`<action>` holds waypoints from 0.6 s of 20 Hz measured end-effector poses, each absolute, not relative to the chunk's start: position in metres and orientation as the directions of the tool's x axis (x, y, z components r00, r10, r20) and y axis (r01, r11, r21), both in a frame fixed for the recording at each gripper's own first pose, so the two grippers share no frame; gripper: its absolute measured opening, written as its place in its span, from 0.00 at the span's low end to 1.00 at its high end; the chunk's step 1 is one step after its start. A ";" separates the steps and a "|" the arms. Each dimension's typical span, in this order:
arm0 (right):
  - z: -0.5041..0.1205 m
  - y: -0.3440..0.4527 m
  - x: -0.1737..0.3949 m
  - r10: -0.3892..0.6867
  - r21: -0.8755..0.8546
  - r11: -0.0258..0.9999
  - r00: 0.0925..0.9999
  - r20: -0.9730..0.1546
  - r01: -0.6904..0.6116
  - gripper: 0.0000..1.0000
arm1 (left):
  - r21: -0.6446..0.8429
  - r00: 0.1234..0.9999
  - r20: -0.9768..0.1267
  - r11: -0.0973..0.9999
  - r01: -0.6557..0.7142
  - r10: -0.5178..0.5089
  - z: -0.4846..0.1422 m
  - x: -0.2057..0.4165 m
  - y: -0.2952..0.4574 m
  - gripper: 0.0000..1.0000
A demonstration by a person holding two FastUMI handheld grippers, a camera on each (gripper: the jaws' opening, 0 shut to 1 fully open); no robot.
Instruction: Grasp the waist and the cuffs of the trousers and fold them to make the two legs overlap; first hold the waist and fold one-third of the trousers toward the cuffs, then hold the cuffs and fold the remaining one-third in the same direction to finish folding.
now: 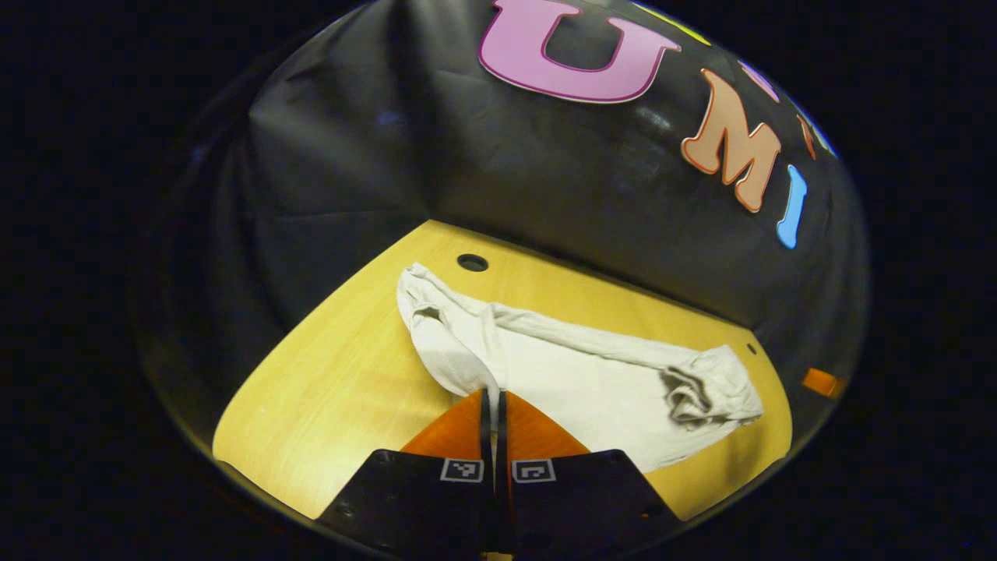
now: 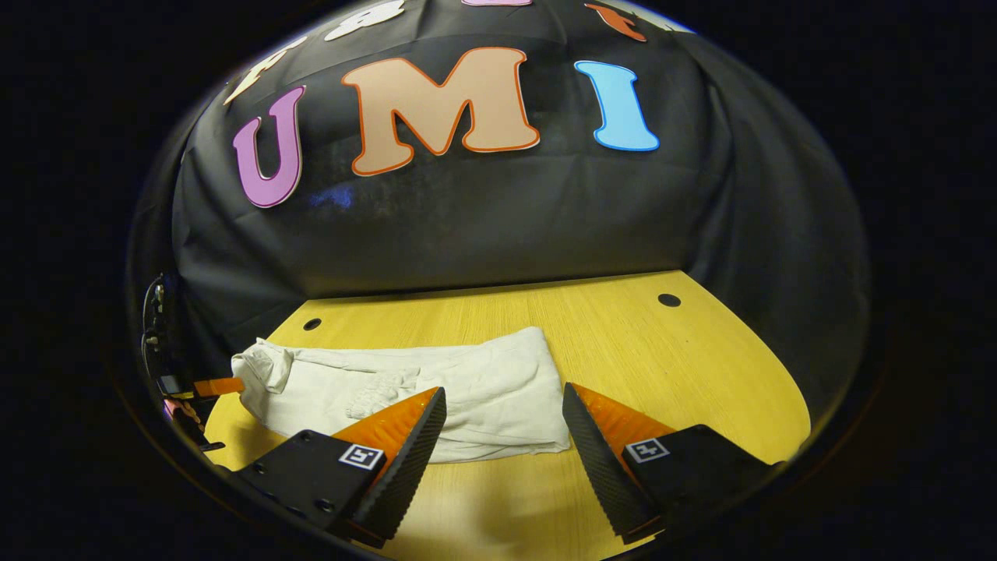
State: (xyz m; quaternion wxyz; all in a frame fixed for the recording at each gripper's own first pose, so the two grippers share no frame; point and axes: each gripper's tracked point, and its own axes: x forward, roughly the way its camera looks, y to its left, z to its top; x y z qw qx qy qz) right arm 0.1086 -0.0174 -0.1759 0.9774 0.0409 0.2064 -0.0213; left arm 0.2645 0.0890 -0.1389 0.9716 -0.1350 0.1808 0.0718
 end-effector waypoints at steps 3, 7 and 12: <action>-0.171 -0.039 0.105 -0.025 0.077 0.995 0.915 -0.402 0.061 0.92 | -0.251 0.940 -0.339 0.958 -0.136 0.044 -0.120 0.281 0.048 0.00; -0.165 -0.066 0.097 -0.018 0.086 0.995 0.916 -0.402 0.057 0.97 | -0.252 0.956 -0.292 0.966 -0.049 -0.027 -0.091 0.293 -0.017 0.00; -0.167 -0.106 0.090 0.000 0.052 0.998 0.909 -0.416 0.024 0.92 | -0.247 0.970 -0.216 0.967 0.058 -0.113 -0.053 0.307 -0.104 0.00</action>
